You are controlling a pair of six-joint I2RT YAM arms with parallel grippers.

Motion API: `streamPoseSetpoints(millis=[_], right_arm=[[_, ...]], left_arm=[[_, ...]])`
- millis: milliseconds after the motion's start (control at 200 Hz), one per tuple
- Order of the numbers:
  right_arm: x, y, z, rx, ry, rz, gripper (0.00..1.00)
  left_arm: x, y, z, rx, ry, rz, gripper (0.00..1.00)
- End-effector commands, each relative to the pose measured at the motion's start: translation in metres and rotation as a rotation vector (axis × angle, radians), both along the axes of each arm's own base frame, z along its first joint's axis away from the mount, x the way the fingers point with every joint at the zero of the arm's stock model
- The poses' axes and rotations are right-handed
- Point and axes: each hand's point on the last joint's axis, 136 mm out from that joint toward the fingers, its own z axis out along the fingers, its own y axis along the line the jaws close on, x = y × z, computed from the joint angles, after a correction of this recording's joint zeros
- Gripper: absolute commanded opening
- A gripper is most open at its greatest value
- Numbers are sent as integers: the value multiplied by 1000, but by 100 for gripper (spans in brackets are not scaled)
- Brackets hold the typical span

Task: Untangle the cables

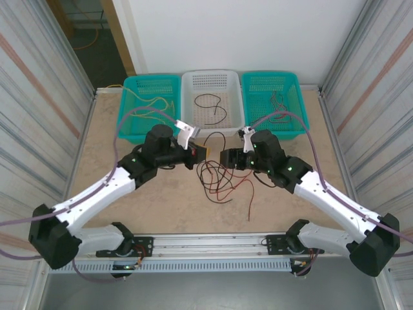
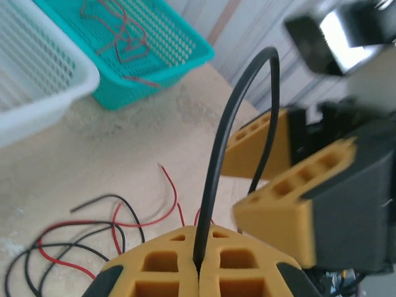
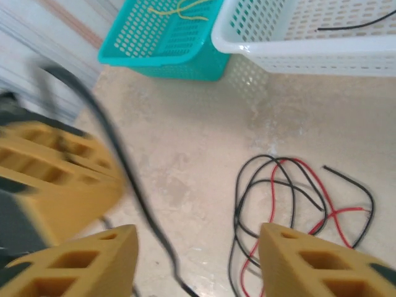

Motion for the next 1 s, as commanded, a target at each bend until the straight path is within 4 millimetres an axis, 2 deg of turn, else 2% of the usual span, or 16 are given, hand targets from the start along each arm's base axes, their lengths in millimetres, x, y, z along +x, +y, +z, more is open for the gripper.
streamPoseSetpoints(millis=[0, 251, 366, 441, 726, 912, 992], right_arm=[[-13, 0, -13, -39, 23, 13, 70], [-23, 23, -43, -43, 44, 75, 79], [-14, 20, -61, -52, 69, 15, 72], [-10, 17, -69, -45, 85, -12, 70], [5, -5, -103, -28, 188, -113, 32], [11, -13, -118, -34, 225, -152, 27], [10, -8, -120, -12, 239, -132, 31]], left_arm=[[7, 21, 26, 64, -45, 116, 0], [2, 27, 72, 30, -44, 135, 0], [-4, 28, 91, -6, -57, 120, 0], [-9, 29, 96, -16, -54, 110, 0], [-19, 31, 117, -79, -72, 90, 0], [-20, 25, 131, -80, -73, 55, 0], [-21, 22, 135, -87, -70, 39, 0]])
